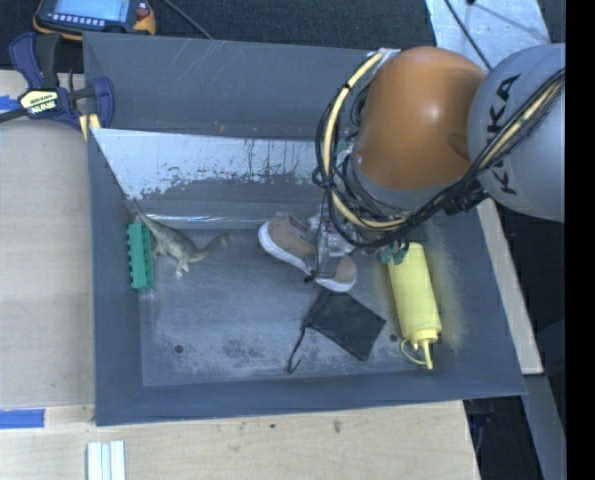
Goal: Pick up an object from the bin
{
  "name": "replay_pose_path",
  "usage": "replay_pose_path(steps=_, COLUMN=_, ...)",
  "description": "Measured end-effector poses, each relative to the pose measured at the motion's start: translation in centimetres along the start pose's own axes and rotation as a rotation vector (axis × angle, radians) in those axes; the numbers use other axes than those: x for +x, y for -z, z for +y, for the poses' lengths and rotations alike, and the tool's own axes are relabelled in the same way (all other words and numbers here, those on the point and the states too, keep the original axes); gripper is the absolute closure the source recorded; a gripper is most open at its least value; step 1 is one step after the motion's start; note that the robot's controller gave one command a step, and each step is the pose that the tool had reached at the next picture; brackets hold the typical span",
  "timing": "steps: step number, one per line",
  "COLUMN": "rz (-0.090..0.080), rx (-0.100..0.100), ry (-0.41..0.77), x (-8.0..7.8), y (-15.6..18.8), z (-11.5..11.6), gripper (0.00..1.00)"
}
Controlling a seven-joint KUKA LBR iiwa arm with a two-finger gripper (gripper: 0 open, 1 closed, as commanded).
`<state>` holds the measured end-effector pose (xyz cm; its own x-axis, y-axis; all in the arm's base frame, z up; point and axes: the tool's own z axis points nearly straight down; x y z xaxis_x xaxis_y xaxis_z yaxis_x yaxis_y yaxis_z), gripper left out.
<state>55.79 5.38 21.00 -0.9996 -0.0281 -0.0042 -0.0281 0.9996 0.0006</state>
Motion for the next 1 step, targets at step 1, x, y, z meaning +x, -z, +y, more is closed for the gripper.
replay_pose_path(steps=1, rz=0.001, rx=0.001, ry=0.024, x=2.81, y=0.47, z=1.6, gripper=1.0)
